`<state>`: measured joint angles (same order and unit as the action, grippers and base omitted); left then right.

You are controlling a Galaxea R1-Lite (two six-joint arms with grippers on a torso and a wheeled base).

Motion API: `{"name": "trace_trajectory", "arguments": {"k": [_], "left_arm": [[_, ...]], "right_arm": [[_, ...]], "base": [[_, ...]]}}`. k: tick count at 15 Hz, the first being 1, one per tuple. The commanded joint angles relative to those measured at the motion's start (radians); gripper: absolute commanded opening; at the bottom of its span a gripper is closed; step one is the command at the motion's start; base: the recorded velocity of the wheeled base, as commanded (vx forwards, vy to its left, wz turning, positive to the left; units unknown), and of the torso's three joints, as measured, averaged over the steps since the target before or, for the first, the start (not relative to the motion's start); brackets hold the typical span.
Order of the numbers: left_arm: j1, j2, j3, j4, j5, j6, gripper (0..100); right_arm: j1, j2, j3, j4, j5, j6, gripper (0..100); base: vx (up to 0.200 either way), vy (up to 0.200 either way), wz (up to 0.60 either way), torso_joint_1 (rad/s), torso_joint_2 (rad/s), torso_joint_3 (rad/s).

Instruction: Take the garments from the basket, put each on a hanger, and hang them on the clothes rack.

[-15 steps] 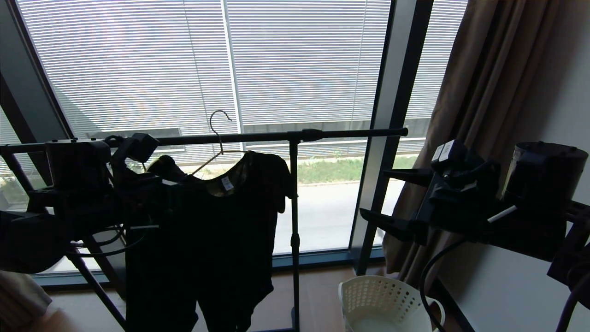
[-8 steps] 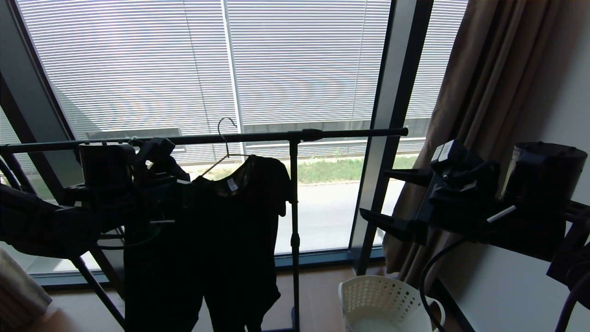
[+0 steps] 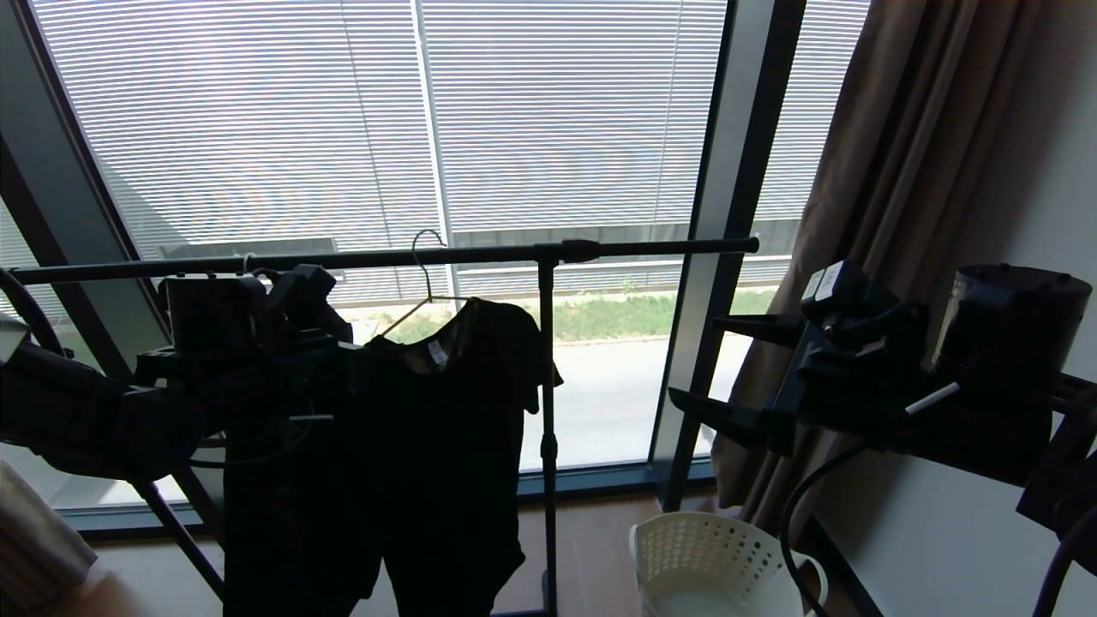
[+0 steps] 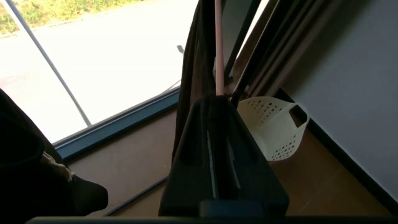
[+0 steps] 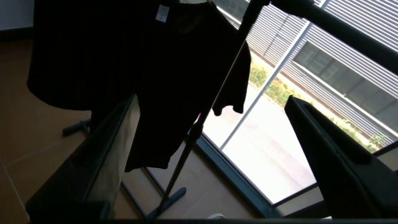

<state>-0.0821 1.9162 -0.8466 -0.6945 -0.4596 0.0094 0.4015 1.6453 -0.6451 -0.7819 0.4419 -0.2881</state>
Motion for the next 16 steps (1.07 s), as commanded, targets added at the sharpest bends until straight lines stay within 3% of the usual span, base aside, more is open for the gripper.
{"name": "trace_trajectory", "arguments": {"k": [1,16], "left_arm": [[-0.001,0.007,0.0,0.0,-0.001,0.001,0],[-0.001,0.02,0.001,-0.002,-0.001,0.003,0]], "right_arm": [[0.0,0.004,-0.001,0.0,0.001,0.0,100],[0.0,0.008,-0.004,0.0,0.0,0.0,100]], "base": [[0.0,0.0,0.0,0.0,0.0,0.0],[0.0,0.0,0.0,0.0,0.0,0.0]]}}
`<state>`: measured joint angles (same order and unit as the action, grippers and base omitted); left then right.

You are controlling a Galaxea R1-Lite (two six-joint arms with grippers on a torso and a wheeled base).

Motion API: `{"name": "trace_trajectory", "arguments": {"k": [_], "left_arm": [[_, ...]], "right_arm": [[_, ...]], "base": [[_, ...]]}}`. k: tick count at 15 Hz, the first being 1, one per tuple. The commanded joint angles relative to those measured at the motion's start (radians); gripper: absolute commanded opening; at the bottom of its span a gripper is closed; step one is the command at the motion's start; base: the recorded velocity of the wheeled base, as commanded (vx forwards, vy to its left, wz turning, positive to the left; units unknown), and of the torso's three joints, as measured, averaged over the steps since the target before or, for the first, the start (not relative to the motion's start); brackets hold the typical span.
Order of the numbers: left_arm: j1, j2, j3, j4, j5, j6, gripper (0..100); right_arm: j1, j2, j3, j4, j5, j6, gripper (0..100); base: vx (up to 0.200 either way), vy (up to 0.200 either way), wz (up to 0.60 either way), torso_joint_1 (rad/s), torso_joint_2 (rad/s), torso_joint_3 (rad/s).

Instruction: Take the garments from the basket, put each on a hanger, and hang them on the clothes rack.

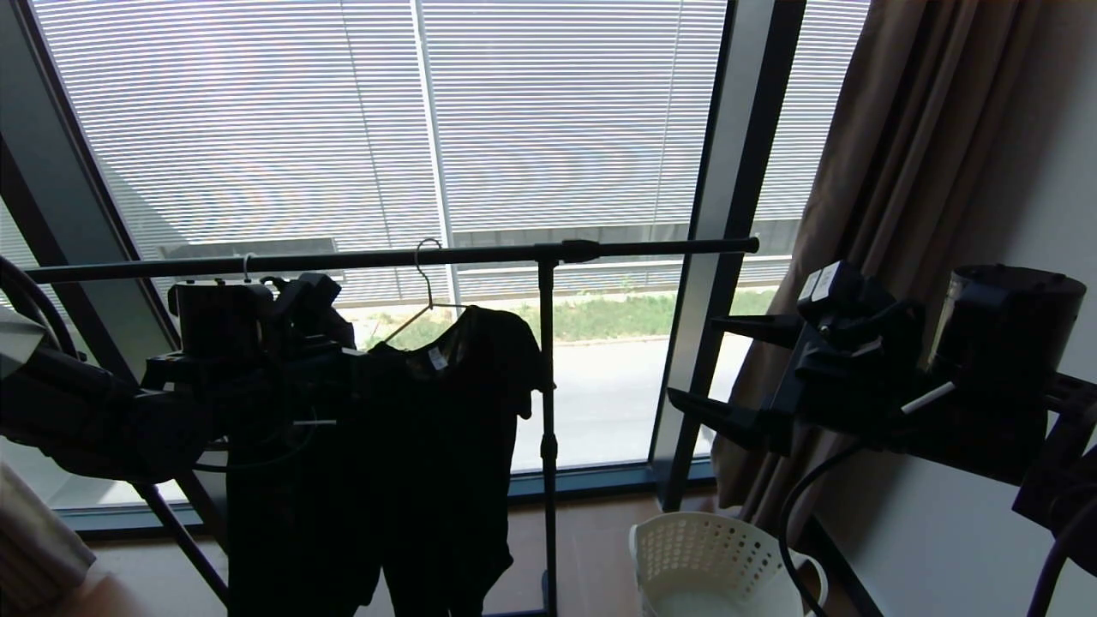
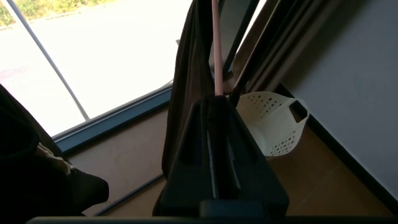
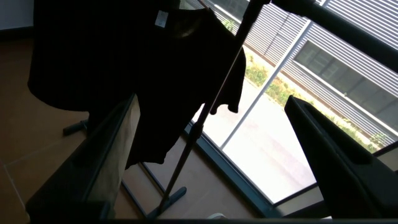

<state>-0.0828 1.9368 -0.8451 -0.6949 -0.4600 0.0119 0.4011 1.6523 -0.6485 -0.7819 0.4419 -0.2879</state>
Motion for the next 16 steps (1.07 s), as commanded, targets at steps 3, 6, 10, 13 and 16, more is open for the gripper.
{"name": "trace_trajectory", "arguments": {"k": [3,6,10,13,16], "left_arm": [[-0.005,-0.002,0.001,-0.002,0.0,0.0,0],[-0.006,-0.004,0.001,-0.002,0.0,0.0,100],[-0.006,-0.004,0.003,-0.002,0.0,0.0,100],[-0.008,-0.007,0.004,-0.002,0.0,0.0,100],[-0.012,-0.016,0.014,-0.002,0.0,0.0,100]], "right_arm": [[0.001,0.001,0.0,0.0,0.001,-0.001,100],[0.001,0.0,0.001,0.0,0.0,-0.001,100],[0.001,0.0,0.003,0.0,0.0,-0.001,100],[0.001,0.0,0.003,0.0,0.001,-0.001,100],[0.001,0.0,0.003,0.0,0.0,-0.001,100]], "base": [[0.0,0.0,0.0,0.0,0.0,0.0],[0.0,0.0,0.0,0.0,0.0,0.0],[0.0,0.0,0.0,0.0,0.0,0.0],[0.0,0.0,0.0,0.0,0.0,0.0],[0.0,0.0,0.0,0.0,0.0,0.0]]}}
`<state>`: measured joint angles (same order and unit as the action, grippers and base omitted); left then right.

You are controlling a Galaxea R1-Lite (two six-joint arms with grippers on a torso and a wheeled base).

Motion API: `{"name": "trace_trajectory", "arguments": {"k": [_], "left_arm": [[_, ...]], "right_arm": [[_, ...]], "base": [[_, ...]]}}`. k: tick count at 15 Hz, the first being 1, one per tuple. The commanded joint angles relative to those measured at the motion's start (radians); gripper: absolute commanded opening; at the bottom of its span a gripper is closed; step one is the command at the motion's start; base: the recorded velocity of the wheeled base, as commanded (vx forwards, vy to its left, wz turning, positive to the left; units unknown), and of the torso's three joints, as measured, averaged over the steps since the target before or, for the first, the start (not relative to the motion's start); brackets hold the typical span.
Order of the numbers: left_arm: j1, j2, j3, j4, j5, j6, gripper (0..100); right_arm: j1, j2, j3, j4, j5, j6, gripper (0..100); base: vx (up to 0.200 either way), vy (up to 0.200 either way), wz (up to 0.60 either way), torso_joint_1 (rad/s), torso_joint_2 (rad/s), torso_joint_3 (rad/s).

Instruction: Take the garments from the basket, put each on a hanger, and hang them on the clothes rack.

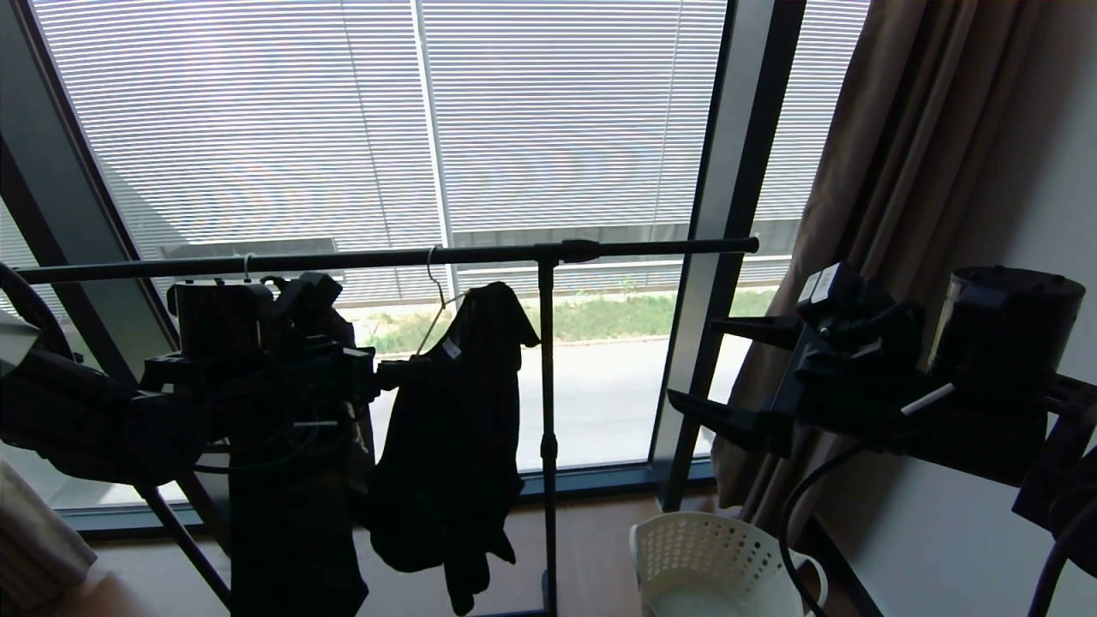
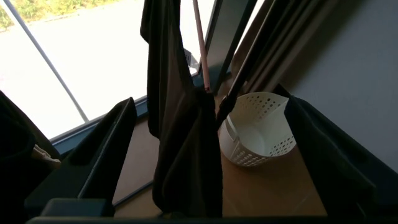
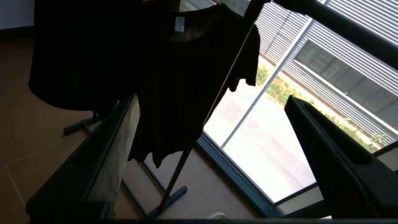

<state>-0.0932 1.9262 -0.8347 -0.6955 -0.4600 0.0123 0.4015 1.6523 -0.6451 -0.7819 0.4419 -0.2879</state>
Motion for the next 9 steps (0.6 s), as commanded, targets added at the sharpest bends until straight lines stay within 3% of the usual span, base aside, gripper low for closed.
{"name": "trace_trajectory", "arguments": {"k": [1,6,9], "left_arm": [[-0.003,-0.007,0.005,-0.001,0.0,0.0,100],[-0.005,-0.013,0.026,-0.001,0.0,0.001,100],[-0.02,-0.061,0.098,-0.056,0.0,0.001,100]], "right_arm": [[0.0,0.0,-0.001,0.0,0.001,-0.001,100],[0.0,0.003,-0.001,0.0,0.0,-0.001,100],[0.0,0.006,-0.001,0.0,0.0,-0.001,100]], "base": [[0.0,0.0,0.0,0.0,0.0,0.0],[0.0,0.0,0.0,0.0,0.0,0.0],[0.0,0.0,0.0,0.0,0.0,0.0]]}}
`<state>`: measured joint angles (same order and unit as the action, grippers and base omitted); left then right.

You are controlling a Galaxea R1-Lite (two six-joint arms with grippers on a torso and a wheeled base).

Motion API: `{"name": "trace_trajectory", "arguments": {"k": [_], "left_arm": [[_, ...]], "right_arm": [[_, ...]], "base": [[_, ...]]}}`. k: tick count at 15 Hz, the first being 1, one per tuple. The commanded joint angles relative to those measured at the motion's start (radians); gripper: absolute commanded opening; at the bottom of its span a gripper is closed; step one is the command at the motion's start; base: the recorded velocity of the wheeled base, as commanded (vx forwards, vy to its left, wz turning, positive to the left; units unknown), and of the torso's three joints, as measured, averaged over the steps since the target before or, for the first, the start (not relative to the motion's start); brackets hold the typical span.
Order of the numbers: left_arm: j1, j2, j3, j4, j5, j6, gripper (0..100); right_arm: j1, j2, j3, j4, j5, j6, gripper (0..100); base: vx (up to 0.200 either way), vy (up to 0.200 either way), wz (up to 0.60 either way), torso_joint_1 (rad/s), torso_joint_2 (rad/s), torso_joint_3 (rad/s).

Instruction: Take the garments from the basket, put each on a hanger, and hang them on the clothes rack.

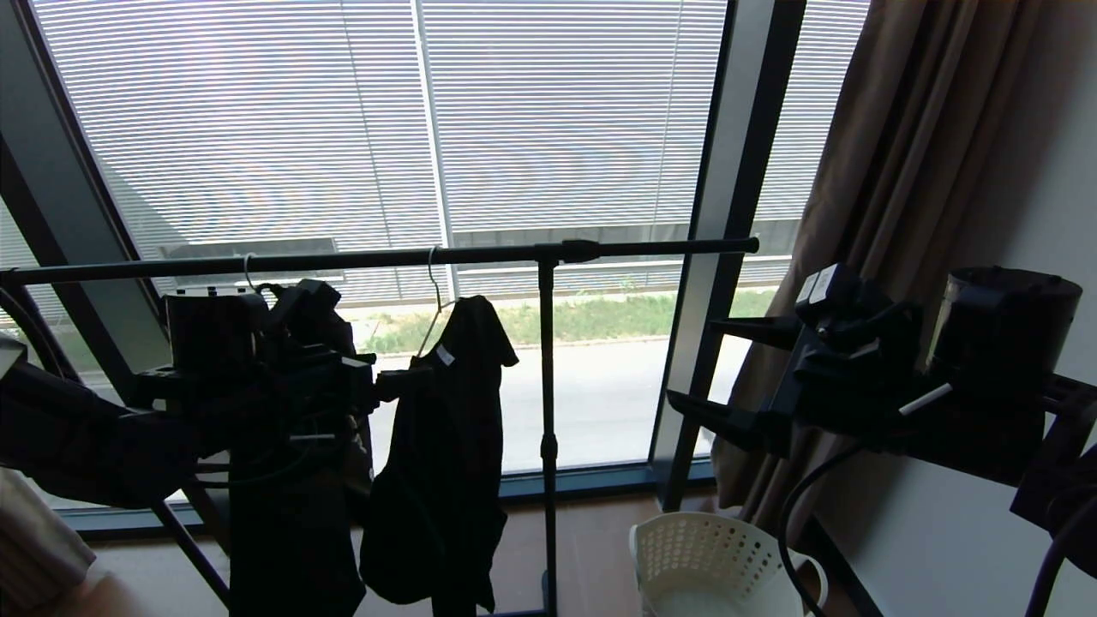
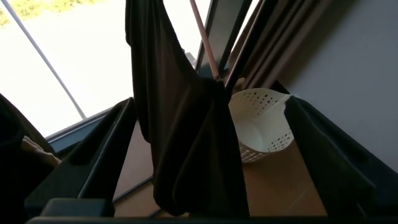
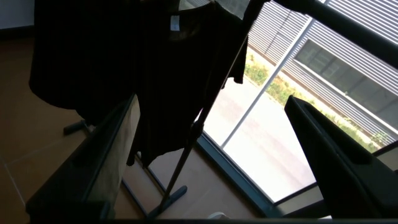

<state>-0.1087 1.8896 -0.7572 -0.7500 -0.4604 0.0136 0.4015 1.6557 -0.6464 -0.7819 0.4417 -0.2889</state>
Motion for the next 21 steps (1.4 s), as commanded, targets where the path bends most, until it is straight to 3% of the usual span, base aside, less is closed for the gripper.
{"name": "trace_trajectory", "arguments": {"k": [1,4,7,10,12,14,16,17,18,19,20,21], "left_arm": [[-0.006,-0.053,0.064,-0.031,0.0,0.0,100],[-0.009,-0.121,0.128,-0.038,0.0,0.0,100],[-0.054,-0.326,0.288,-0.037,0.002,0.0,100],[-0.062,-0.494,0.437,-0.037,0.006,-0.001,100],[-0.058,-0.547,0.5,-0.037,0.051,0.002,100],[-0.058,-0.638,0.567,-0.034,0.137,0.002,100],[-0.063,-0.813,0.67,-0.028,0.144,0.008,100],[-0.065,-0.879,0.711,-0.006,0.149,0.028,100],[-0.055,-0.955,0.746,0.041,0.169,0.078,100],[-0.043,-1.078,0.757,0.136,0.256,0.155,100],[-0.037,-1.239,0.757,0.305,0.339,0.172,100],[-0.037,-1.374,0.756,0.429,0.359,0.178,100]], "right_arm": [[0.0,0.001,0.004,0.0,0.0,-0.001,100],[0.0,-0.016,0.014,-0.002,-0.001,-0.003,100],[0.016,-0.074,0.051,0.0,-0.018,-0.003,100],[0.051,-0.117,0.082,0.0,-0.1,-0.018,100],[0.051,-0.143,0.099,0.0,-0.11,-0.032,100],[0.05,-0.209,0.159,0.004,-0.11,-0.033,100],[0.05,-0.337,0.281,0.007,-0.127,-0.035,100],[0.053,-0.402,0.314,0.012,-0.176,-0.033,100],[0.065,-0.482,0.346,0.016,-0.216,-0.032,100],[0.096,-0.603,0.392,0.052,-0.25,-0.032,100],[0.115,-0.74,0.416,0.153,-0.287,-0.032,100],[0.117,-0.834,0.418,0.256,-0.321,-0.032,100]], "base": [[0.0,0.0,0.0,0.0,0.0,0.0],[0.0,0.0,0.0,0.0,0.0,0.0],[0.0,0.0,0.0,0.0,0.0,0.0],[0.0,0.0,0.0,0.0,0.0,0.0],[0.0,0.0,0.0,0.0,0.0,0.0],[0.0,0.0,0.0,0.0,0.0,0.0],[0.0,0.0,0.0,0.0,0.0,0.0],[0.0,0.0,0.0,0.0,0.0,0.0],[0.0,0.0,0.0,0.0,0.0,0.0],[0.0,0.0,0.0,0.0,0.0,0.0],[0.0,0.0,0.0,0.0,0.0,0.0],[0.0,0.0,0.0,0.0,0.0,0.0]]}}
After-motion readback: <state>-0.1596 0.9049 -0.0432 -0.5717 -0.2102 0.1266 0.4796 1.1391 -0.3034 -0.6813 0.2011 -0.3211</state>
